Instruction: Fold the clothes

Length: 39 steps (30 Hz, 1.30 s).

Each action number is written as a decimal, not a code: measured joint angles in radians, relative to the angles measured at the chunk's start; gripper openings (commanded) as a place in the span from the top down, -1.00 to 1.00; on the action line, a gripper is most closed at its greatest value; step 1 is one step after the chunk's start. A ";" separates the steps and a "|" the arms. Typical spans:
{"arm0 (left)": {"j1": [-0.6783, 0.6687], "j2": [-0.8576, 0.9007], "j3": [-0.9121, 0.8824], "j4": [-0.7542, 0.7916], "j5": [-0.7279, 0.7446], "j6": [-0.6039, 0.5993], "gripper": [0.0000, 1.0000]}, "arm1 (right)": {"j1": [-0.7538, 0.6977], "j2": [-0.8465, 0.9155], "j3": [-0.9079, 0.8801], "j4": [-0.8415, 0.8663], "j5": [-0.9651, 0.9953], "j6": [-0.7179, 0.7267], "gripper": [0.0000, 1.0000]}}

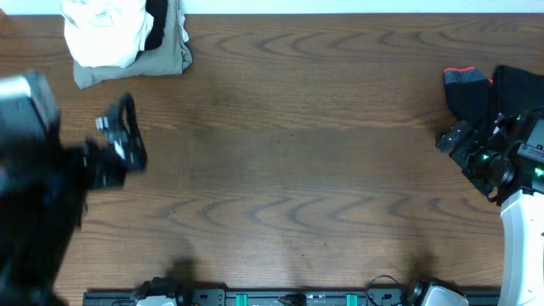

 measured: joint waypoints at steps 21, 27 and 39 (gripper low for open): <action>0.000 -0.290 -0.357 -0.307 0.280 -0.174 -0.96 | 0.000 0.000 0.000 0.000 0.000 0.000 -0.98; 0.000 -0.290 -0.361 -0.412 0.279 -0.198 -0.96 | 0.000 0.000 0.000 0.000 0.000 0.000 -0.99; 0.000 -0.290 -0.361 -0.480 0.280 -0.183 -0.96 | 0.000 0.000 0.000 0.000 0.000 0.000 -0.98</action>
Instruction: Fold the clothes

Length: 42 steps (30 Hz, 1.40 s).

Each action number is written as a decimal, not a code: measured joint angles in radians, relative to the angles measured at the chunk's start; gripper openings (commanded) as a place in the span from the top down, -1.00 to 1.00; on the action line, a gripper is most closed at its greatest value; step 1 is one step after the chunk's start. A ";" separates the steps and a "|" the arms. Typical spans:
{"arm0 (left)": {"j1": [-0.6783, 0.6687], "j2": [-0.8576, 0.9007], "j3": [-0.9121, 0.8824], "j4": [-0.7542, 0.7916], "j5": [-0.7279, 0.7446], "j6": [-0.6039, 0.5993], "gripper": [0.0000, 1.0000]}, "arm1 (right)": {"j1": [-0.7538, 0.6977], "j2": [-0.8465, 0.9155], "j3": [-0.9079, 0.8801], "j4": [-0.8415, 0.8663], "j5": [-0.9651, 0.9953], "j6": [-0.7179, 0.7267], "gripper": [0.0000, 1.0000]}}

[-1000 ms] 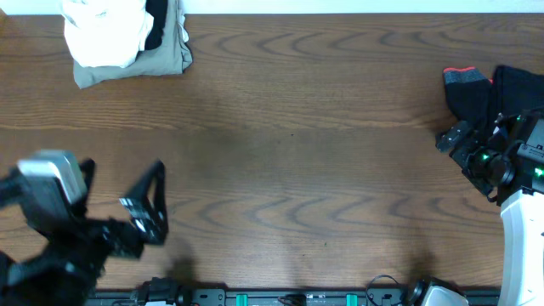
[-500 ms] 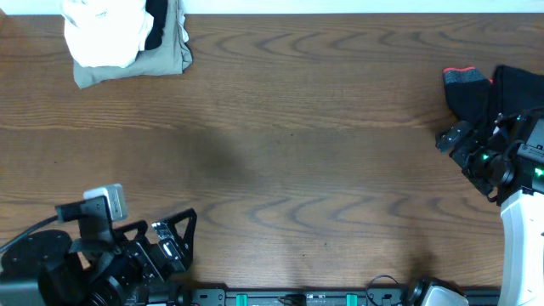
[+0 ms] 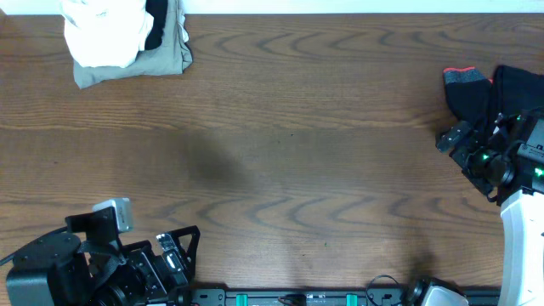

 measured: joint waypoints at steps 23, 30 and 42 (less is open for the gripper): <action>-0.108 -0.363 -0.755 1.066 0.003 0.301 -0.96 | 0.000 0.000 0.000 0.000 0.000 0.000 -0.98; -0.112 -0.442 -0.981 1.297 -0.006 0.358 -0.96 | 0.000 0.000 0.000 0.000 0.000 0.000 -0.99; -0.112 -0.607 -1.210 1.489 -0.120 0.383 -0.96 | -0.001 0.000 0.000 0.000 0.000 0.000 -0.99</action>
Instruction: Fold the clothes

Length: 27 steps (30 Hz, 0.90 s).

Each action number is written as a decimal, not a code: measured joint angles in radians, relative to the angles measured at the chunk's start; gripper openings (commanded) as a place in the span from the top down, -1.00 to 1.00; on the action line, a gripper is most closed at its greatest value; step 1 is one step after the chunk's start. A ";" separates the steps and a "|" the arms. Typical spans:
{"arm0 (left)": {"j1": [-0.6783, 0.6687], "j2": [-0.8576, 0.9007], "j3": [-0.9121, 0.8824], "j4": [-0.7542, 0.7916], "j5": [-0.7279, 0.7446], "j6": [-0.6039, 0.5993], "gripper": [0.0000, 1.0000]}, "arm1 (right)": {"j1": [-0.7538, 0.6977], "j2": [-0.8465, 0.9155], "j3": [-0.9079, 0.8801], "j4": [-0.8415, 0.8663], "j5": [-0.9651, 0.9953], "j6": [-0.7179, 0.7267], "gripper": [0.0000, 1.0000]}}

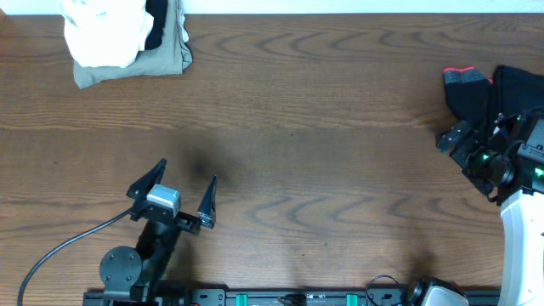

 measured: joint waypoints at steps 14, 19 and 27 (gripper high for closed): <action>0.040 -0.063 -0.206 0.226 -0.091 0.000 -0.96 | 0.000 0.000 0.000 0.000 0.000 0.000 -0.98; 0.063 -0.064 -0.218 0.248 -0.119 0.024 -0.96 | 0.000 0.000 0.000 0.000 0.000 0.000 -0.97; 0.067 -0.068 -0.254 0.184 -0.125 0.063 -0.96 | 0.000 0.000 0.000 0.000 0.000 0.000 -0.99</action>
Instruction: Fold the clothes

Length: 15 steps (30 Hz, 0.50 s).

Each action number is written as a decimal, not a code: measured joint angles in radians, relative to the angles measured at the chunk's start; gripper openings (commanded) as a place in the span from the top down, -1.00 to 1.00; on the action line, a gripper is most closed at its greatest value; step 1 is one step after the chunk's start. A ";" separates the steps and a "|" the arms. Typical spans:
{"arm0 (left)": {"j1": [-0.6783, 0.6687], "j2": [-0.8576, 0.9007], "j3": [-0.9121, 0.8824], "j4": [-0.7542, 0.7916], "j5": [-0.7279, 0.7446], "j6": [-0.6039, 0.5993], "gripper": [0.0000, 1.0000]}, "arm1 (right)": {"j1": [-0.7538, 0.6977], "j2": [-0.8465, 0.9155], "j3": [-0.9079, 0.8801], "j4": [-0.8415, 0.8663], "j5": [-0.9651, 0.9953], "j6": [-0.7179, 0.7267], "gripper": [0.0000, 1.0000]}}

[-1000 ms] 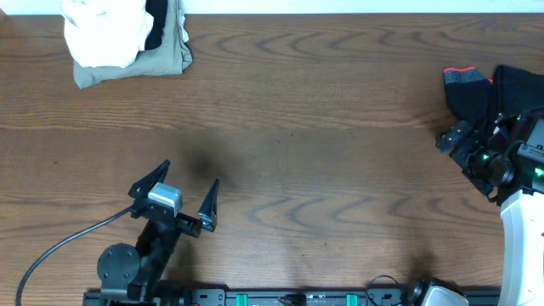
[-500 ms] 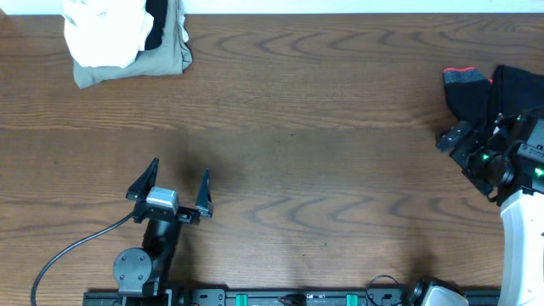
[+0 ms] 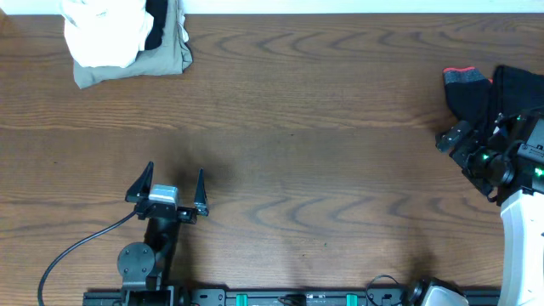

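A folded stack lies at the far left corner, a white garment on top of an olive one with some black between. A dark heap of clothes with a red-edged piece sits at the right edge. My left gripper stands open over bare wood at the near left, nothing between its fingers. My right gripper rests against the near-left side of the dark heap. Black on black hides how its jaws stand.
The brown wooden table spreads between the two piles. A black cable trails from the left arm toward the near edge. A rail with the arm bases runs along the front edge.
My left gripper has shifted slightly to the left and turned to point straight away from the front edge, still open. The right arm and both piles have not moved.
My left arm was a blur at the left edge, level with the middle of the table. Then it sat low in the near left corner. After that it stood open over the near-left wood, where it is now. The right gripper stayed at the dark heap throughout.
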 measured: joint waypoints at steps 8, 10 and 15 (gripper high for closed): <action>0.001 0.000 0.008 -0.118 -0.038 0.016 -0.96 | 0.000 0.000 0.000 0.000 0.000 0.000 -0.99; 0.001 0.000 0.008 -0.120 -0.045 0.016 -0.96 | 0.000 0.000 0.000 0.000 0.000 0.000 -0.98; 0.001 0.000 0.009 -0.122 -0.049 0.016 -0.96 | 0.000 0.000 0.000 0.000 0.000 0.000 -0.99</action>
